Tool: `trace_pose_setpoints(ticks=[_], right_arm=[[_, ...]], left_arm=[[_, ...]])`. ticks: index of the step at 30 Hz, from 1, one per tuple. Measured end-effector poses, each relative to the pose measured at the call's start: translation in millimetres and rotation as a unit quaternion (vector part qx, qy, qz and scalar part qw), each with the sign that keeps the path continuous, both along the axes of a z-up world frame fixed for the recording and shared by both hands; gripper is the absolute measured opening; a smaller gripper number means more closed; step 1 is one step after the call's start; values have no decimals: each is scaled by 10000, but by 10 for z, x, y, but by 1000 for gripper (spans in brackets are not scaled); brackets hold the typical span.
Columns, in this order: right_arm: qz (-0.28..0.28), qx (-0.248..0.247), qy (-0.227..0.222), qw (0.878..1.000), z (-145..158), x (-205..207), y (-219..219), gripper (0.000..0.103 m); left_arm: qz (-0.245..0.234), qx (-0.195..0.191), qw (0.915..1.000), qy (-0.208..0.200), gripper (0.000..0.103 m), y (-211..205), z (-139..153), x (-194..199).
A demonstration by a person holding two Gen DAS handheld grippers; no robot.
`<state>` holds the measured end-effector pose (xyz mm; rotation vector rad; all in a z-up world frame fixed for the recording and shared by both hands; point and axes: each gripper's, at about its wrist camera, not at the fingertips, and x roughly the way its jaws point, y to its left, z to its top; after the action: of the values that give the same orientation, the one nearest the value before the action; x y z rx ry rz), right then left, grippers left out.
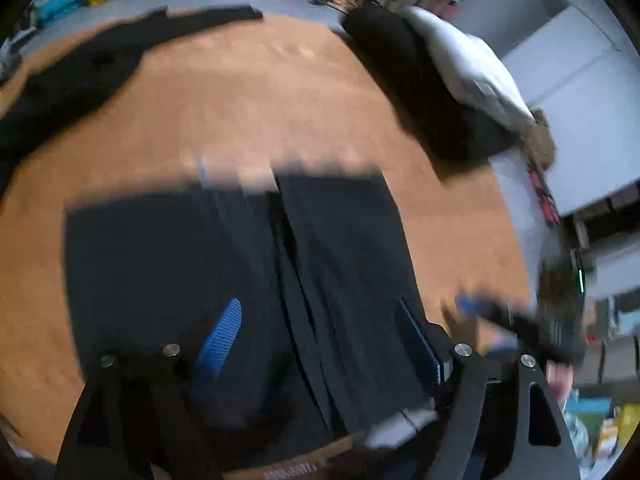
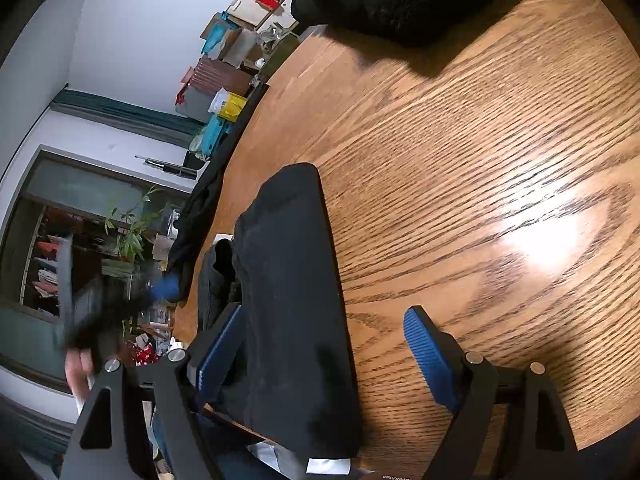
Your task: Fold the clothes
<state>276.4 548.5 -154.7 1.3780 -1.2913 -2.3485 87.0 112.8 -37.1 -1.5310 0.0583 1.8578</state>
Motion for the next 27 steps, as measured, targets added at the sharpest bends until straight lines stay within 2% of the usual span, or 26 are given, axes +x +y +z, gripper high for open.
trace_pose_setpoints(ticks=[3, 7, 11, 14, 18, 19, 20, 21, 23, 27], right_arm=[[87, -5, -8, 10000, -3, -38, -69, 85], [270, 161, -74, 9995, -23, -105, -198, 85], [377, 489, -226, 9978, -72, -149, -300, 85], [380, 746, -324, 9960, -103, -139, -331, 85], [287, 820, -370, 9955, -126, -104, -297, 85], [271, 825, -368, 9955, -127, -97, -290, 85], [264, 844, -364, 9954, -127, -94, -286, 85], [257, 862, -359, 9953, -126, -91, -282, 85], [253, 885, -352, 9951, -122, -86, -274, 85], [258, 909, -351, 9949, -114, -87, -275, 85]], left_arm=[[39, -125, 9999, 34, 78, -196, -250, 349], [267, -183, 9989, -328, 78, -218, -568, 399], [435, -176, 9979, -436, 78, -161, -609, 345], [185, -129, 9985, -495, 78, -64, -610, 463], [-55, -88, 9989, -450, 77, 6, -626, 597], [-50, -92, 9990, -437, 65, 5, -625, 602], [-38, -119, 9989, -441, 34, 5, -625, 593], [-38, -122, 9989, -441, 20, 21, -620, 586], [-70, -72, 9990, -434, 10, 93, -601, 576], [17, 77, 9994, -345, 8, 79, -474, 505]])
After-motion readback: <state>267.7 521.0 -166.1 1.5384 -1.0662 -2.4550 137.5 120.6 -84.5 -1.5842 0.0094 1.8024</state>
